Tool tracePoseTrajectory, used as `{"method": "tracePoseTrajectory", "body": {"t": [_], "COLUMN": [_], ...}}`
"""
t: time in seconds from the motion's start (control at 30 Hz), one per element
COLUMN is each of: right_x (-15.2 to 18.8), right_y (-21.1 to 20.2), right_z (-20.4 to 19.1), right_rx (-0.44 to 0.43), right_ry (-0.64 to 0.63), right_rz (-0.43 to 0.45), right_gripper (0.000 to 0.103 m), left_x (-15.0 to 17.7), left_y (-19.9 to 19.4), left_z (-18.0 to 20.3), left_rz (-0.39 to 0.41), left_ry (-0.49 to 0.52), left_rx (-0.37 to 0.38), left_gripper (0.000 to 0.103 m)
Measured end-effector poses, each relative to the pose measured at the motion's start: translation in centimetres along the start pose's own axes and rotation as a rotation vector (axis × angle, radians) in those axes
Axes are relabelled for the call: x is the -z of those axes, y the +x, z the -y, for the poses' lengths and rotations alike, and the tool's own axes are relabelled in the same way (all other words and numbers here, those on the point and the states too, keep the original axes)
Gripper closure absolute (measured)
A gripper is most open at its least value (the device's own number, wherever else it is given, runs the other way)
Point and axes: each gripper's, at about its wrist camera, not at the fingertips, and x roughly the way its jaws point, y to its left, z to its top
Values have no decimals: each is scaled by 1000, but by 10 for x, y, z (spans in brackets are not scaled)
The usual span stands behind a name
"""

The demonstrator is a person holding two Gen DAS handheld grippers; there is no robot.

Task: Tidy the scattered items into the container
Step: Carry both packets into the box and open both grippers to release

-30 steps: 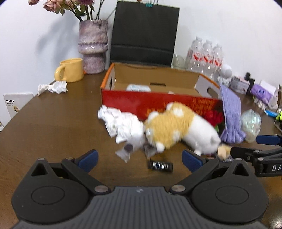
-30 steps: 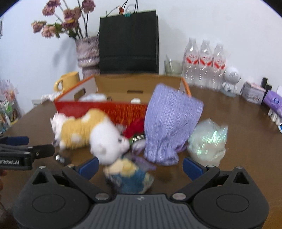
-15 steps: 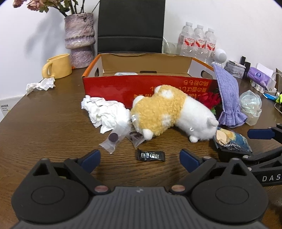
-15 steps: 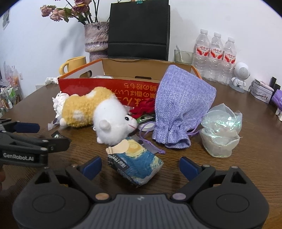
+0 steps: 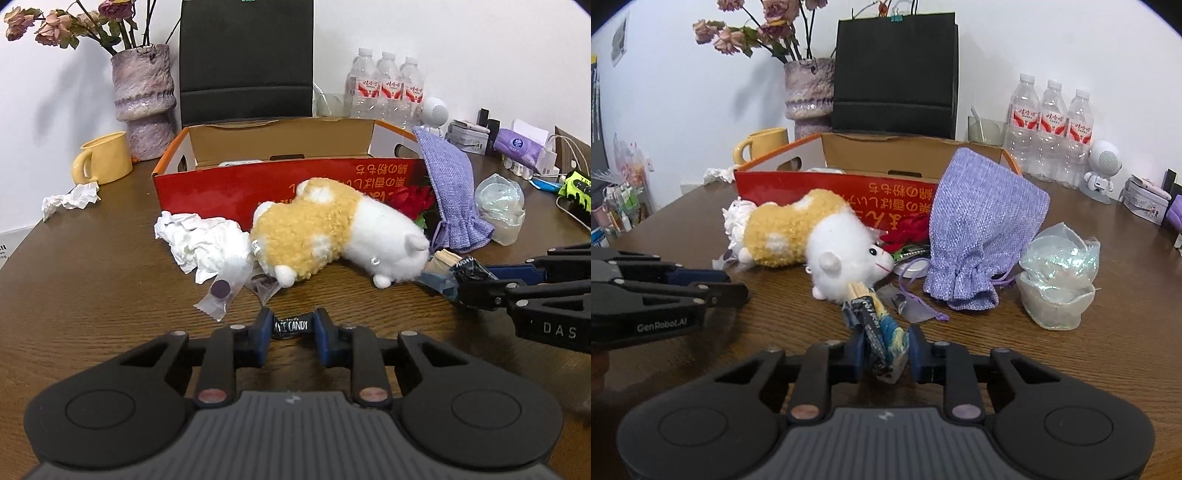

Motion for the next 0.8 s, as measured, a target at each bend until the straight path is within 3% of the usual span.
{"method": "tracePoseTrajectory", "body": {"t": [0.5,0.8], "right_x": [-5,-48], "right_y": [-26,-40], "right_z": [-2,4], "right_rx": [2,3], "right_ry": [-1,12], "right_rz": [72,203], "right_gripper": [87,89], "left_x": [-7,-53], "left_y": [-31,-41], "left_z": [-2,-11], "left_rz": [78,187], "left_ry": [-18,-36], "left_rx": [44,74], "left_gripper": [78,78]}}
